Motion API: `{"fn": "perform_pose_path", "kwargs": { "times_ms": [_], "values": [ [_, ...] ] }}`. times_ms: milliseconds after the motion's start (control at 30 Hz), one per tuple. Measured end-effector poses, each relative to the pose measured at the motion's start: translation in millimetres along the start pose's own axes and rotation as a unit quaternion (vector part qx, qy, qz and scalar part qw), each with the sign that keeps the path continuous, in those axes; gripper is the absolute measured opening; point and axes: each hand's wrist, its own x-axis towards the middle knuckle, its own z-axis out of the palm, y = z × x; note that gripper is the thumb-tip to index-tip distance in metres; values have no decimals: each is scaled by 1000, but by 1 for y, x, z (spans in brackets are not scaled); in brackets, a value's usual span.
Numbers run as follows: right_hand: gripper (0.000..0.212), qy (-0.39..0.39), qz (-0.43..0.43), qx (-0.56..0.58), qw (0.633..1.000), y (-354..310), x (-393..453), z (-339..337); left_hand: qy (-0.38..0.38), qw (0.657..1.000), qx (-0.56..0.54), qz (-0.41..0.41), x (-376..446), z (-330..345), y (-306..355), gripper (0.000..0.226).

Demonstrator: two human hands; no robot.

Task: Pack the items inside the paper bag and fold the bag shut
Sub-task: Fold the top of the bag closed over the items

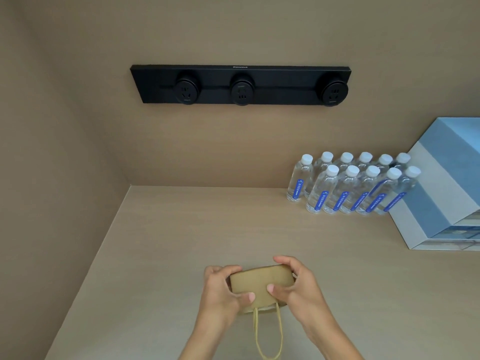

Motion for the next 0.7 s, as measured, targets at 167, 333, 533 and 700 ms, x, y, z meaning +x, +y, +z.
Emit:
{"fn": "perform_pose_path", "kwargs": {
  "times_ms": [167, 333, 533, 700],
  "values": [
    [60, 26, -58, -139, 988, 8, 13, 3, 21, 997, 46, 63, 7, 6, -7, 34],
    [35, 13, -75, -122, 990, 20, 19, -9, 33, 993, 54, 95, 11, -1, -22, 32],
    [36, -35, -100, -26, 994, 41, 20, -15, -34, 996, -10, 79, 14, -5, -37, 35],
    [26, -16, -79, 4, 997, 51, 31, -17, -18, 997, -44, 54, 19, -4, -40, 21]
  ]
}}
